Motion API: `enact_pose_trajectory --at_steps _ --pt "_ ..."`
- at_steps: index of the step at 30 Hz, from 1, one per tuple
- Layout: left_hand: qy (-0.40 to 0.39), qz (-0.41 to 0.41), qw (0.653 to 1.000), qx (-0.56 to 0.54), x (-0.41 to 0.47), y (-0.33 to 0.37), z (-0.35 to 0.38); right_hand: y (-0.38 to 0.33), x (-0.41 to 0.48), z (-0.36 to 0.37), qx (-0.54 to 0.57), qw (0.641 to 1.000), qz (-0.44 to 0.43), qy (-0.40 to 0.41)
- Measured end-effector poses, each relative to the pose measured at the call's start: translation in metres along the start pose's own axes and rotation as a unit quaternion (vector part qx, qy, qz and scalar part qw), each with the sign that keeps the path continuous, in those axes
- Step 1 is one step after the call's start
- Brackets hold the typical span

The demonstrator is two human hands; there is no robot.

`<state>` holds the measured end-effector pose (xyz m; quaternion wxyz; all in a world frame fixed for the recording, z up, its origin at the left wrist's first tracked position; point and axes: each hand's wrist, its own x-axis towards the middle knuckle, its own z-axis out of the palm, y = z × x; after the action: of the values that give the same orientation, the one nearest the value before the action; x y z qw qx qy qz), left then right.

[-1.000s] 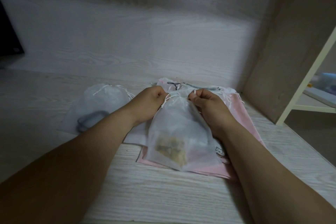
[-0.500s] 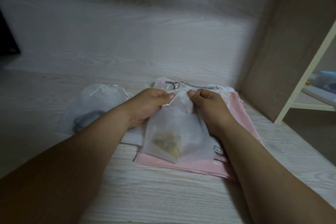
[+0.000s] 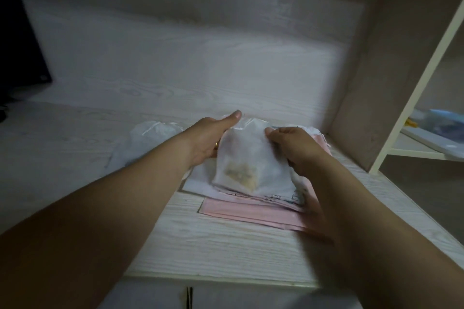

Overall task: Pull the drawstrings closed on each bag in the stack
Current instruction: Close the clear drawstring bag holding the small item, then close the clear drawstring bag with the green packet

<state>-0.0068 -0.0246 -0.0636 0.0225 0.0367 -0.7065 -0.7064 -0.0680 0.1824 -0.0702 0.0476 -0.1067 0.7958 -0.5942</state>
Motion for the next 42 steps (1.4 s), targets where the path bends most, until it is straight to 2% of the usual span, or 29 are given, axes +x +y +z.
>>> enact_pose_trajectory --at_steps 3,9,12,15,17,20,22,23,25,26,28,30,32,37,39,42 --pt "-0.013 0.0 1.0 0.025 -0.015 -0.001 0.001 -0.005 -0.009 0.004 0.001 1.0 0.019 0.022" --pt "0.101 0.09 0.99 0.024 -0.037 -0.006 -0.021 -0.013 -0.051 0.024 0.006 1.0 0.011 -0.02" --pt "0.134 0.102 0.985 0.047 -0.047 -0.001 -0.042 -0.021 -0.06 0.047 0.017 1.0 0.001 -0.002" --pt "0.144 0.088 0.979 0.118 -0.061 0.008 -0.069 -0.037 -0.057 0.08 0.037 0.999 -0.007 0.013" --pt "0.171 0.109 0.969 0.142 -0.063 0.012 -0.089 -0.049 -0.05 0.103 0.041 0.999 -0.01 0.002" --pt "0.258 0.128 0.94 0.183 -0.055 0.018 -0.116 -0.065 -0.04 0.132 0.058 0.998 -0.011 -0.003" --pt "0.293 0.109 0.92 0.236 -0.048 0.02 -0.13 -0.067 -0.028 0.149 0.061 0.998 -0.002 -0.006" --pt "0.318 0.1 0.899 0.283 -0.046 0.019 -0.134 -0.066 -0.023 0.156 0.049 0.999 0.001 -0.014" --pt "0.369 0.138 0.823 0.409 -0.048 0.011 -0.135 -0.06 -0.012 0.171 -0.046 0.998 -0.002 -0.042" --pt "0.362 0.186 0.79 0.459 -0.05 0.003 -0.13 -0.057 -0.009 0.177 -0.126 0.991 -0.011 -0.048" --pt "0.263 0.224 0.77 0.536 -0.052 -0.02 -0.122 -0.048 -0.01 0.184 -0.226 0.973 -0.046 -0.021" --pt "0.167 0.167 0.771 0.592 -0.05 -0.041 -0.119 -0.041 -0.015 0.188 -0.256 0.964 -0.071 -0.008" --pt "0.136 0.124 0.76 0.623 -0.049 -0.051 -0.123 -0.034 -0.017 0.192 -0.282 0.956 -0.08 -0.024" --pt "0.111 0.073 0.75 0.648 -0.054 -0.038 -0.122 -0.032 -0.021 0.192 -0.295 0.951 -0.09 -0.018" --pt "0.143 0.088 0.75 0.639 -0.056 -0.032 -0.115 -0.034 -0.022 0.185 -0.279 0.955 -0.1 0.005" --pt "0.204 0.158 0.74 0.621 -0.056 -0.025 -0.097 -0.037 -0.023 0.166 -0.249 0.96 -0.119 0.037"
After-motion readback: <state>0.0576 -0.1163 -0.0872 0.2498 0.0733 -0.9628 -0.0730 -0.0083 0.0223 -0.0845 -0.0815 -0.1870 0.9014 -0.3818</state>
